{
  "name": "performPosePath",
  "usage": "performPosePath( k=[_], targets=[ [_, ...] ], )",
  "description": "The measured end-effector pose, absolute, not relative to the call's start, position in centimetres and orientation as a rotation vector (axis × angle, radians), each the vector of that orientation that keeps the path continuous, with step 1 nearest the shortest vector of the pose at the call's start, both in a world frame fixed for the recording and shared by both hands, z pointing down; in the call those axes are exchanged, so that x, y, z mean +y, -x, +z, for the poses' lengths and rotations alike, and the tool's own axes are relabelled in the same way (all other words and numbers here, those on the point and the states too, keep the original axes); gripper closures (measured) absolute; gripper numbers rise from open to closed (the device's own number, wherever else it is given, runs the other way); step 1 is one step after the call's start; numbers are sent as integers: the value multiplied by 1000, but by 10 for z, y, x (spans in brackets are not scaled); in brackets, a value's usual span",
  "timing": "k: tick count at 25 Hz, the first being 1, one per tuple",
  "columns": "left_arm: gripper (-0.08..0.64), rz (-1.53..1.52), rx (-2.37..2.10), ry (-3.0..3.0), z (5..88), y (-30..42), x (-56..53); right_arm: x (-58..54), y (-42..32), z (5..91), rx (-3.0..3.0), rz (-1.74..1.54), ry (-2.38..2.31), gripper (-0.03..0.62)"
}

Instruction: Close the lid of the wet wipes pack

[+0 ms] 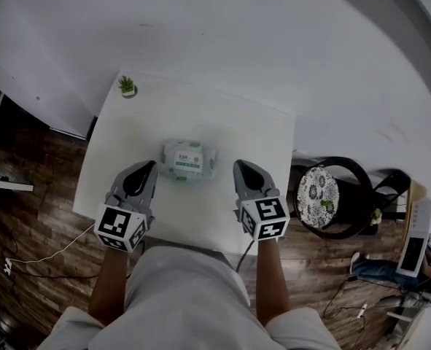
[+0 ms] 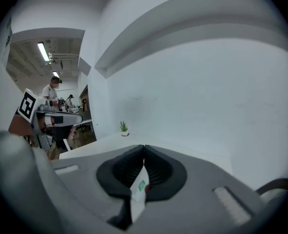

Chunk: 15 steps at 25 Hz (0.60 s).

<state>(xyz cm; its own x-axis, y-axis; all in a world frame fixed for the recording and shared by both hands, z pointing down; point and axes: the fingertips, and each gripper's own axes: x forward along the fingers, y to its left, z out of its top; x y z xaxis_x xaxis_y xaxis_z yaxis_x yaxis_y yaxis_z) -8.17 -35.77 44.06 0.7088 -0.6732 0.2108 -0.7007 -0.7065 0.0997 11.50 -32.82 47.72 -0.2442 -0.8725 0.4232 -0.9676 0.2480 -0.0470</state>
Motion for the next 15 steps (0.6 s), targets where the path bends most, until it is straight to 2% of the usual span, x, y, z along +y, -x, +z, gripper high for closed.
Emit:
performPosePath(
  k=[15],
  targets=[
    [554,194,-1116,-2826,409,61,-333,-256,-166,435,-2162,348,-2042,588]
  ],
)
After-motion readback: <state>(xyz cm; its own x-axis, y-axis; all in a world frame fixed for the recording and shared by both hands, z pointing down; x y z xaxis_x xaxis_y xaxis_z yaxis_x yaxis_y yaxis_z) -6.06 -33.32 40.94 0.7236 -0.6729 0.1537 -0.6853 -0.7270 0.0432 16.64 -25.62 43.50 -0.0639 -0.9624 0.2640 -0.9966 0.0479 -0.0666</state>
